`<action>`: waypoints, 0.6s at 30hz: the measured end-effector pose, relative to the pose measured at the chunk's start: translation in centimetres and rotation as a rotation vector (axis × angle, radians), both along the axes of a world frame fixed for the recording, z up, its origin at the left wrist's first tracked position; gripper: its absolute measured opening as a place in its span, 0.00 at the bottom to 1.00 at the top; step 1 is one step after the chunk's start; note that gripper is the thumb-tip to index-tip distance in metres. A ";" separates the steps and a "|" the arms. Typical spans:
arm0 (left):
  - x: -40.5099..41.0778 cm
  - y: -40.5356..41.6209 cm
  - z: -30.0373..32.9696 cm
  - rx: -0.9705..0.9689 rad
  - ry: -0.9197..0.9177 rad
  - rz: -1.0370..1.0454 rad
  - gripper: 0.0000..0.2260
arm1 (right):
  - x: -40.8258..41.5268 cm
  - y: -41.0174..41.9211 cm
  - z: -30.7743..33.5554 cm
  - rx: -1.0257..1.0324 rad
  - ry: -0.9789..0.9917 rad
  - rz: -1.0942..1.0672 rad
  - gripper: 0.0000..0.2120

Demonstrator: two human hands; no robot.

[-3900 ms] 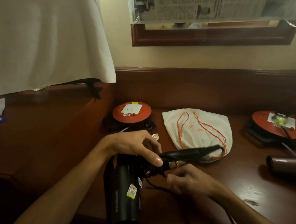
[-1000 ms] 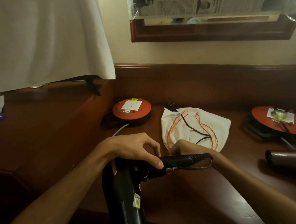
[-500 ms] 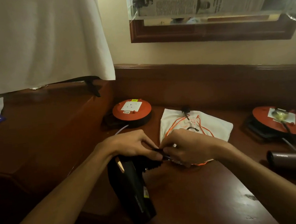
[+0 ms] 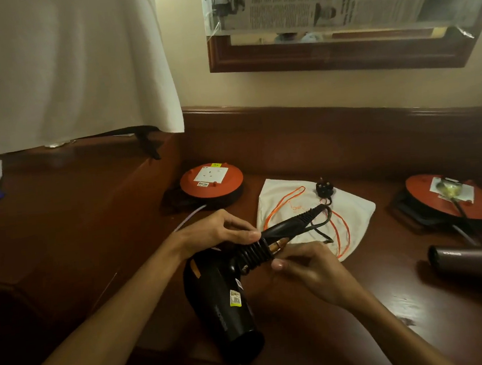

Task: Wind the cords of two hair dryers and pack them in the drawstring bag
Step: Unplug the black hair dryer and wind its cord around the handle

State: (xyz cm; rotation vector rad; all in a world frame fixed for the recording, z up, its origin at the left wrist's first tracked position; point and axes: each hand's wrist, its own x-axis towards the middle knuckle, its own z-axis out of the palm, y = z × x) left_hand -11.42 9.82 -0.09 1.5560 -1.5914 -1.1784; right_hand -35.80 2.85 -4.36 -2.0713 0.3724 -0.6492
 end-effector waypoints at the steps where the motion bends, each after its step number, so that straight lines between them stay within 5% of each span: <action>1: -0.3 -0.1 -0.2 0.004 0.016 -0.019 0.18 | 0.1 -0.4 -0.1 -0.011 0.047 0.047 0.15; 3: -0.9 -0.1 0.0 0.010 0.000 -0.030 0.15 | -0.1 -1.1 -0.2 -0.007 0.139 0.143 0.21; 6: -1.6 0.0 0.9 0.036 -0.058 -0.071 0.12 | -0.4 -2.4 0.9 0.093 0.285 0.193 0.10; 11: -2.8 0.1 1.9 0.119 -0.218 -0.176 0.12 | 2.7 -5.9 1.7 -0.135 0.645 0.241 0.10; 18: -3.1 -0.5 1.7 0.145 -0.431 -0.179 0.17 | 4.4 -5.9 5.2 -0.289 0.656 0.300 0.10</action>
